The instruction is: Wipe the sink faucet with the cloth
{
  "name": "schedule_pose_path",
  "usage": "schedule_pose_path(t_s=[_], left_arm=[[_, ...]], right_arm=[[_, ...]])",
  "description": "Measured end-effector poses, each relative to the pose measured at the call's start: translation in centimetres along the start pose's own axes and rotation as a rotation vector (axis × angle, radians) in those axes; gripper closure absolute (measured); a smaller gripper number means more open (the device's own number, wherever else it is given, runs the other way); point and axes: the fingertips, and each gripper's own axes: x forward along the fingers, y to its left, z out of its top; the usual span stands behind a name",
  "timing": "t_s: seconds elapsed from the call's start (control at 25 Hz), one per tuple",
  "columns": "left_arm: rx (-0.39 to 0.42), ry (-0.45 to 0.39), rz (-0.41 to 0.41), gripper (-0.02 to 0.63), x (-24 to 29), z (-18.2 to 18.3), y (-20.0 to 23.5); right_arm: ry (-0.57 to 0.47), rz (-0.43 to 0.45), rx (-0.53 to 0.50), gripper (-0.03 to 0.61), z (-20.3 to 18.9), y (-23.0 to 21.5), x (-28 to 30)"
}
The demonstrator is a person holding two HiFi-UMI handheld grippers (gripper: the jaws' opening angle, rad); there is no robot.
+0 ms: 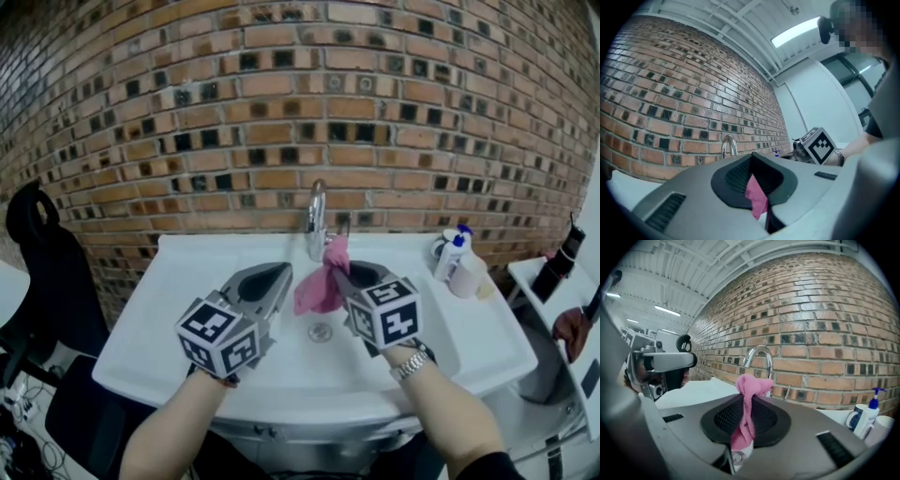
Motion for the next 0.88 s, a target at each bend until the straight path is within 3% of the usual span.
schedule_pose_path(t_s=[0.52, 0.88], left_arm=[[0.041, -0.021, -0.013, 0.609, -8.2, 3.0, -9.1], [0.052, -0.019, -0.006, 0.609, -16.0, 3.9, -16.6]], right_arm=[[-0.114, -0.022, 0.016, 0.531, 1.8, 8.4, -13.1], [-0.142, -0.034, 0.01, 0.531, 0.9, 15.0, -22.8]])
